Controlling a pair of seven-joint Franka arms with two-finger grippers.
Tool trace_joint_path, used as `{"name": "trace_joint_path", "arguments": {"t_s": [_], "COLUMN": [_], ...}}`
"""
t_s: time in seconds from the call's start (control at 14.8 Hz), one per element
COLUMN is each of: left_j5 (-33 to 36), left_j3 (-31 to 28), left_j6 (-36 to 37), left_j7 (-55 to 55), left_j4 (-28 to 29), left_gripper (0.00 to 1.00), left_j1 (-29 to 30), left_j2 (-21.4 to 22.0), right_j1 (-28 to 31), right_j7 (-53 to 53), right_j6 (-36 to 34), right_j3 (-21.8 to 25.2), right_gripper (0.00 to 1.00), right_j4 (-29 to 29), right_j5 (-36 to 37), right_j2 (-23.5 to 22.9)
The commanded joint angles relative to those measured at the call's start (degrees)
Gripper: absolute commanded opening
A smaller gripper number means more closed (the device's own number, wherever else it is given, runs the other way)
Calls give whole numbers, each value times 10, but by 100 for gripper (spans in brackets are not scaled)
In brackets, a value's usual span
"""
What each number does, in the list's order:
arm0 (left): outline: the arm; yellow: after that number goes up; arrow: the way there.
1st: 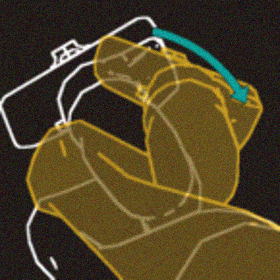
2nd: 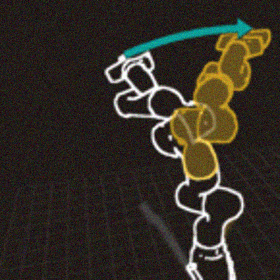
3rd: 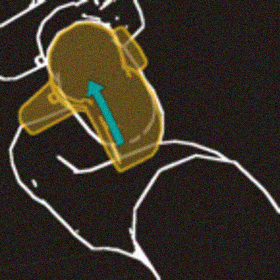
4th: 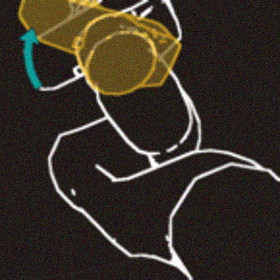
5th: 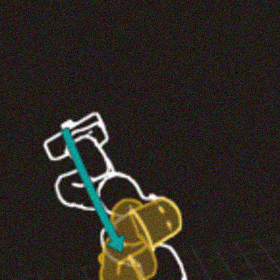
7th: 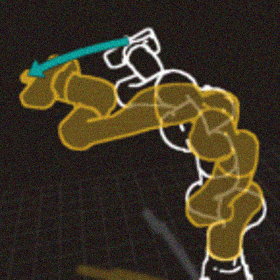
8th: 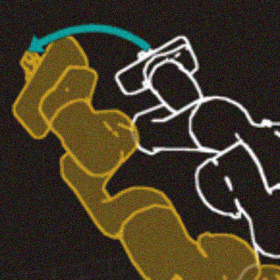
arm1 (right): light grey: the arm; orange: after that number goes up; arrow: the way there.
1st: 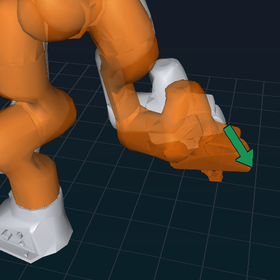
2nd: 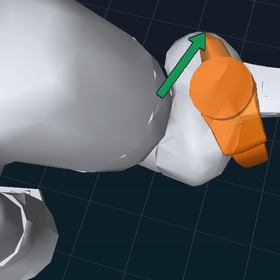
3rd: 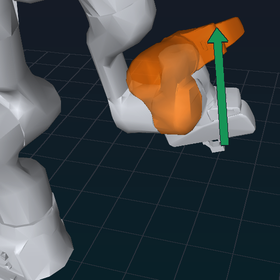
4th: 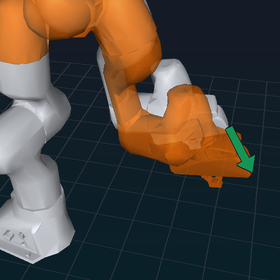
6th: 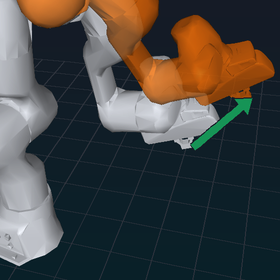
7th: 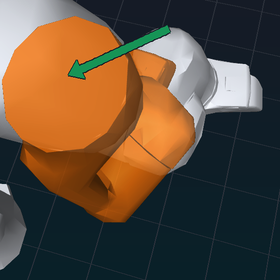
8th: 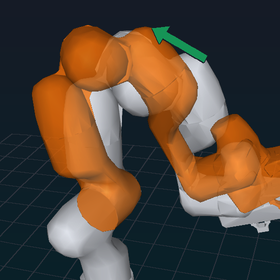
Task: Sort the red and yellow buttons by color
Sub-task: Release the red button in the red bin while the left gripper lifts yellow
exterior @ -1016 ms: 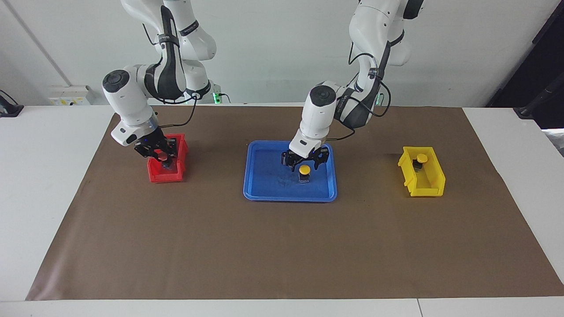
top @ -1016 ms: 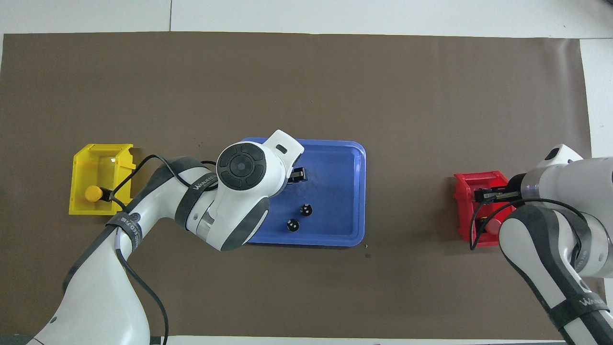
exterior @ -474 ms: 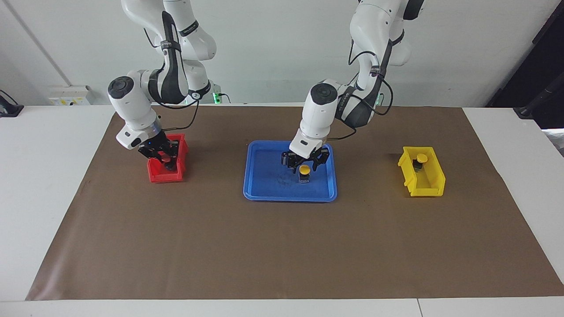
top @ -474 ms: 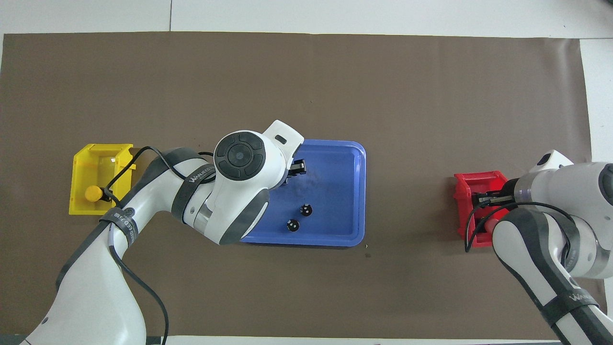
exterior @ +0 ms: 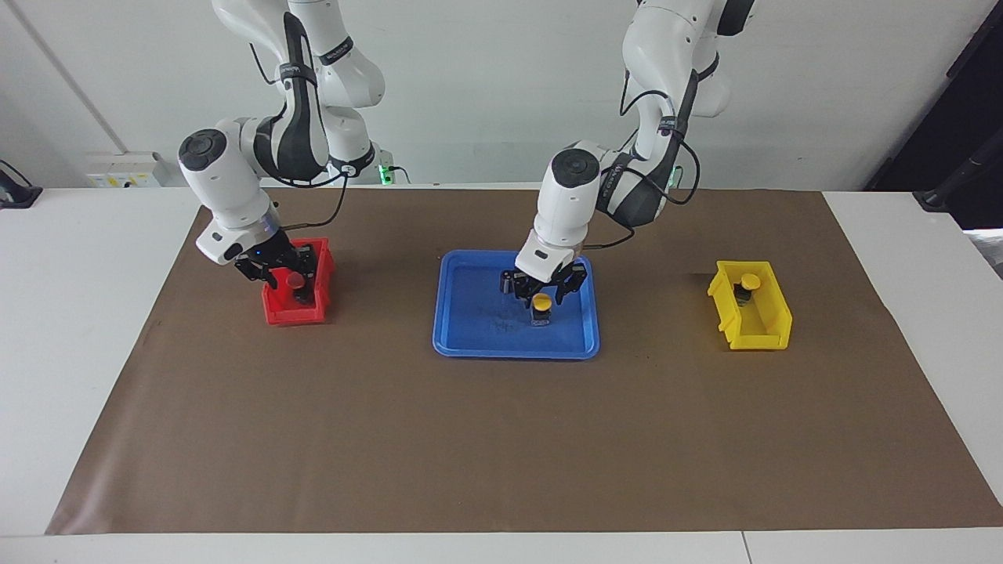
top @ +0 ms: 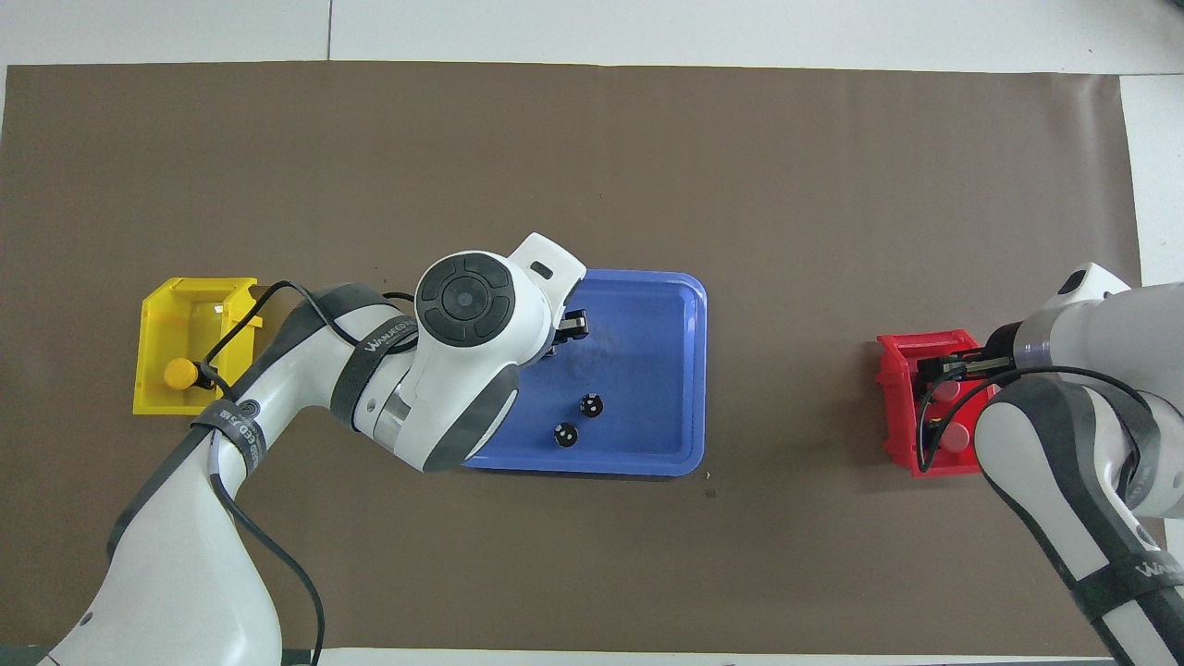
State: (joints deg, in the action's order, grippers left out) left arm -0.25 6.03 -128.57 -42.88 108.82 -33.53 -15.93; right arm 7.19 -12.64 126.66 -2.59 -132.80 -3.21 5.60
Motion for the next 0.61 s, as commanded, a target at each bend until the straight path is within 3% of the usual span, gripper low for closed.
{"name": "trace_joint_path", "arguments": {"t_s": [0.0,0.07,0.2,0.27,0.54], "left_j5": [12,13,13,13,15], "left_j3": [-8,-8,-8,-8,-13], "left_j6": [12,12,12,15,117], "left_j7": [-12,-12,-12,-12,-1], "left_j4": [-5,-5,-5,-10,-56], "left_gripper": [46,36,6,2,1], "left_j1": [-8,-8,-8,-8,11], "left_j2": [-2,-1,-2,-2,24], "right_j1": [6,6,5,5,6], "right_j7": [-17,-16,-15,-15,31], "right_j6": [-65,-88,-143,-171,-287], "right_j3": [-4,-4,-4,-4,-5], "right_gripper": [74,78,100,100,100], "right_j4": [67,89,140,164,303], "right_j5": [-6,-6,-4,-1,16], "right_j2": [-9,-8,-7,-3,-10]}}
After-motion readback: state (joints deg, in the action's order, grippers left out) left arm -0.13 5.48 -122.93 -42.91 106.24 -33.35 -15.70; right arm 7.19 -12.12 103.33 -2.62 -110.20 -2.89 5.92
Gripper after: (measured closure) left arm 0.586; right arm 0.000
